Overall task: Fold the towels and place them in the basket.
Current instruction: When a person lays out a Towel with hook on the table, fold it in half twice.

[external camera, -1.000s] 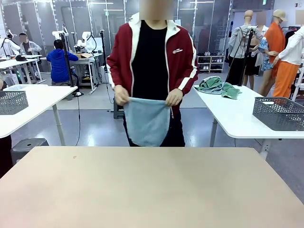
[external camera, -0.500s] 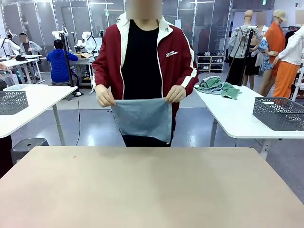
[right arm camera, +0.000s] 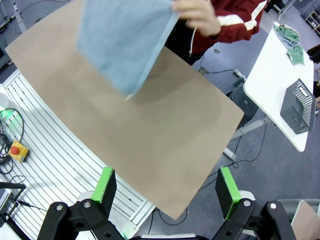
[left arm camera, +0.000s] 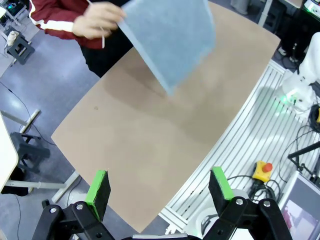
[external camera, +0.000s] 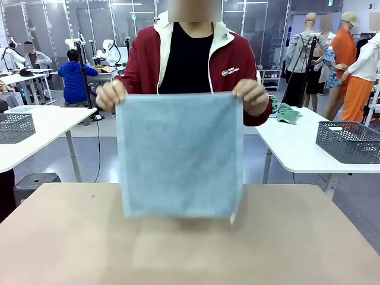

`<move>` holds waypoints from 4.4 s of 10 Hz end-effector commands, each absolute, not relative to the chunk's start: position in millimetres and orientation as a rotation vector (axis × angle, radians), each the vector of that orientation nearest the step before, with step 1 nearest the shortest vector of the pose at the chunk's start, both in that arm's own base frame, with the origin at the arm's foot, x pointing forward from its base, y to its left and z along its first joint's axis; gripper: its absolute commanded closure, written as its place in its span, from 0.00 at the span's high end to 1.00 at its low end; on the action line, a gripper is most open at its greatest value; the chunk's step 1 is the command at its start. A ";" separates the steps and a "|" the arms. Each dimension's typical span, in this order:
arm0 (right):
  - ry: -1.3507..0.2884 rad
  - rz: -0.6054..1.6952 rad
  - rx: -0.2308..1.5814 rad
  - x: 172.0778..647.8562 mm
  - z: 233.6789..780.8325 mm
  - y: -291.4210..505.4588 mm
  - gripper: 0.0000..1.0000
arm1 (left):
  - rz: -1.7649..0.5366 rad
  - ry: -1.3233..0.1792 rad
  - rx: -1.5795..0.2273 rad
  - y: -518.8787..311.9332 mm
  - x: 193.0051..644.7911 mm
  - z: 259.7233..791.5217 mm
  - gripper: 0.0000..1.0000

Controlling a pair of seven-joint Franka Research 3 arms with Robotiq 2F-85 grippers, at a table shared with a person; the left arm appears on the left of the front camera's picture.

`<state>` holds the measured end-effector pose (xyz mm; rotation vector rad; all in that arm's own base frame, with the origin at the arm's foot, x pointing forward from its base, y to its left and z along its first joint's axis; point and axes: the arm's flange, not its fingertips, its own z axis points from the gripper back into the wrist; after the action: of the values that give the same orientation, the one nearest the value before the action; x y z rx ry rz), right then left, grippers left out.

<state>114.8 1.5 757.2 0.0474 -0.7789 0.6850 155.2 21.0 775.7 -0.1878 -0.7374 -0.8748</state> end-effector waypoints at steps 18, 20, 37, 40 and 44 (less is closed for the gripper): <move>-0.789 0.684 0.045 108.4 759.5 0.5 1.00 | -0.884 -0.744 -0.191 18.5 157.0 775.3 1.00; -0.789 0.684 0.045 108.4 759.5 0.5 1.00 | -0.884 -0.744 -0.191 18.5 157.0 775.3 1.00; -0.047 1.502 0.095 265.5 617.0 196.1 1.00 | -1.514 -0.119 0.118 -159.9 244.0 620.5 1.00; -0.065 1.474 0.084 262.3 625.3 191.8 1.00 | -1.510 -0.097 0.078 -164.2 243.7 621.8 1.00; -0.063 1.463 0.072 264.5 625.7 191.8 1.00 | -1.512 -0.092 0.090 -163.2 244.6 621.8 1.00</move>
<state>264.4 192.1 625.6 0.0704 -0.0628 1.4623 244.5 -163.3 621.7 0.0901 -0.0916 -1.5125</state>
